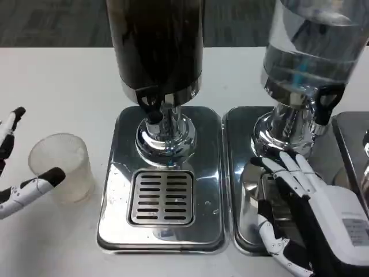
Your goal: Grasp the cup under the faucet to collect the drink, then remove the cup.
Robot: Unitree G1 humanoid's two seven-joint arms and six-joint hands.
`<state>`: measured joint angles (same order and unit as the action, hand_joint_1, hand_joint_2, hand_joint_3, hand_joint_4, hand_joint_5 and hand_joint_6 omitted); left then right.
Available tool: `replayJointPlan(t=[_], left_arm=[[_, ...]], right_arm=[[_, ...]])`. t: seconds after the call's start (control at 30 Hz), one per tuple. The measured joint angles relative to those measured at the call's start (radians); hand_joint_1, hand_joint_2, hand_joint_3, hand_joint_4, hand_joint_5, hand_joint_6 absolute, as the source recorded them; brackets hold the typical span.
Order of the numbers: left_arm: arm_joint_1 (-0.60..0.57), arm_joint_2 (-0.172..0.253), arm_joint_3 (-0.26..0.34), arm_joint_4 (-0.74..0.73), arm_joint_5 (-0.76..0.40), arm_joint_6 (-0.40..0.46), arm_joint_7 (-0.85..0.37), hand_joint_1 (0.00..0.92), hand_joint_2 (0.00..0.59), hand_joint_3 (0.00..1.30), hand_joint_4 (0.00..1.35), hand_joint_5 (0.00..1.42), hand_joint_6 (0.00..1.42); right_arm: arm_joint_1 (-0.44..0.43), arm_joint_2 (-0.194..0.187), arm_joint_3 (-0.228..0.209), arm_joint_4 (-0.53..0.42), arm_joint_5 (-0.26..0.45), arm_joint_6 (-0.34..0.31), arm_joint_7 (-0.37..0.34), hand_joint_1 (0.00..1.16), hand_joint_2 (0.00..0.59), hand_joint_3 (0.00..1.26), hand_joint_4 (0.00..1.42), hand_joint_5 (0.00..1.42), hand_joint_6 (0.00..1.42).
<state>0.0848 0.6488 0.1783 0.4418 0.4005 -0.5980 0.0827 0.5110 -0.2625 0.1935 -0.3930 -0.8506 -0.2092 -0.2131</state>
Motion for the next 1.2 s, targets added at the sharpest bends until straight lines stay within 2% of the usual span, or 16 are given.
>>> replayJointPlan(t=[0.4,0.5,0.73,1.2], left_arm=[[-0.031,0.028,-0.042,0.157,0.028,-0.081,0.06,0.0,0.0,0.0,0.0,0.0,0.0],[-0.033,0.044,-0.042,0.179,0.032,-0.083,0.076,0.0,0.0,0.0,0.0,0.0,0.0],[-0.054,0.048,-0.05,0.248,0.037,-0.087,0.096,0.0,0.0,0.0,0.0,0.0,0.0],[-0.157,0.061,-0.123,0.393,0.04,-0.1,0.11,0.0,0.006,0.0,0.0,0.0,0.01]], right_arm=[[0.0,0.022,0.013,0.0,-0.019,0.009,-0.013,0.45,0.586,0.2,0.07,0.04,0.16],[0.0,0.022,0.015,0.001,-0.02,0.011,-0.014,0.45,0.586,0.2,0.08,0.04,0.17],[-0.004,0.021,0.02,0.001,-0.02,0.011,-0.014,0.45,0.586,0.2,0.08,0.04,0.18],[-0.002,0.021,0.023,0.001,-0.02,0.012,-0.016,0.45,0.586,0.2,0.08,0.05,0.19]])
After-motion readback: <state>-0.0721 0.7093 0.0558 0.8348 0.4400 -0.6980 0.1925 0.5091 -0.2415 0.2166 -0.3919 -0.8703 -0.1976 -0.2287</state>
